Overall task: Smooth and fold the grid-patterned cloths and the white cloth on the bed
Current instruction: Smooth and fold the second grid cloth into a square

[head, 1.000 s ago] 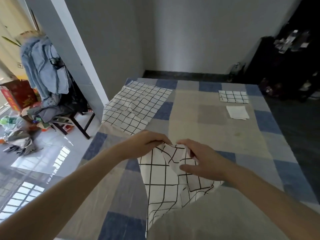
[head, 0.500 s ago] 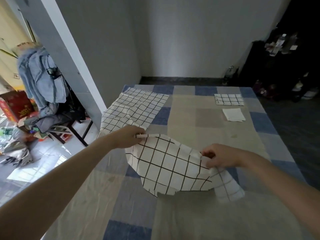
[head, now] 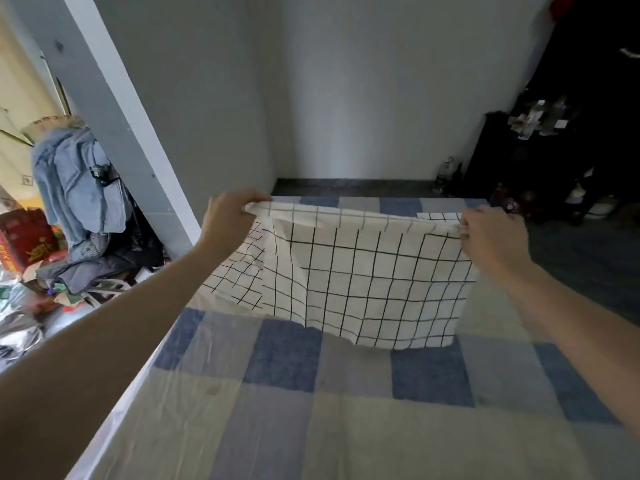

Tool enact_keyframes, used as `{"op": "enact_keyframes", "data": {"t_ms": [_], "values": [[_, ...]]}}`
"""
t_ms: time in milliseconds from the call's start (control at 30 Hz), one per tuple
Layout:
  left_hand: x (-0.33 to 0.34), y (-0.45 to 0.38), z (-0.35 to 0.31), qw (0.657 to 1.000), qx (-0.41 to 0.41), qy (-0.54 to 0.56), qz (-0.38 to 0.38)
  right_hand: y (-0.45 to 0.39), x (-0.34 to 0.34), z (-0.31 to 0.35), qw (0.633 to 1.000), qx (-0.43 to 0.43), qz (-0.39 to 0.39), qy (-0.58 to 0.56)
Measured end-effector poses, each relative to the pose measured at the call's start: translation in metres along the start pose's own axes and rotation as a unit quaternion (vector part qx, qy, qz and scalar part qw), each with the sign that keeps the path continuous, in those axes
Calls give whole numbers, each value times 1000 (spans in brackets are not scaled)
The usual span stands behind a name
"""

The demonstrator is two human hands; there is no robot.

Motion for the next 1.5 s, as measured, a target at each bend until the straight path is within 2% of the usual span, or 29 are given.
{"op": "enact_keyframes", "data": {"t_ms": [100, 167, 233, 300, 367, 433, 533, 633, 733, 833, 967, 1033, 1133, 1233, 1300, 1400, 1500], "values": [[-24, -7, -4, 997, 9, -6, -76, -2, -44, -17, 990, 9, -126, -58], [-27, 6, -1, 996, 29, 3, -84, 10, -50, -25, 986, 7, -154, -59], [-17, 30, 7, 997, 53, 0, -57, 33, -35, -26, 987, -2, -152, -55], [5, 65, 23, 997, 80, -9, 3, 68, -5, -24, 992, -14, -113, -60], [33, 104, 44, 991, 100, -48, 69, 111, 38, -18, 998, -35, -30, -51], [57, 145, 56, 978, 131, -112, 114, 156, 73, -12, 997, -54, 43, -41], [90, 207, 63, 949, 200, -137, 201, 205, 111, -11, 989, -48, 134, -44], [121, 257, 99, 922, 166, -170, 305, 241, 143, -12, 974, -47, 220, -38], [132, 295, 108, 899, 170, -170, 367, 279, 170, -14, 952, -82, 295, -31], [138, 323, 113, 885, 169, -162, 403, 306, 172, -13, 943, -137, 299, -39], [129, 331, 116, 872, 192, -186, 410, 317, 165, -26, 937, -166, 306, -25], [120, 322, 107, 883, 198, -156, 395, 304, 155, -29, 941, -150, 300, -46], [132, 299, 88, 908, 160, -123, 366, 277, 151, -16, 943, -73, 298, -128], [185, 281, 72, 923, 70, -122, 358, 248, 159, 50, 956, -73, 241, -151], [227, 278, 60, 918, 5, -107, 382, 239, 167, 105, 952, -79, 233, -181], [277, 282, 44, 902, -10, -104, 420, 241, 186, 170, 939, -89, 263, -202], [292, 294, 65, 877, -39, -122, 463, 253, 201, 181, 933, -125, 289, -174]]}}
Point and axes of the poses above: each hand's wrist, its own y-axis away from the middle knuckle, its own x-axis out of the palm, z = x × y, the point moved 9 cm from there along -y, towards the middle knuckle, and after that the axes turned 11 degrees about y, right-handed, at the moved point
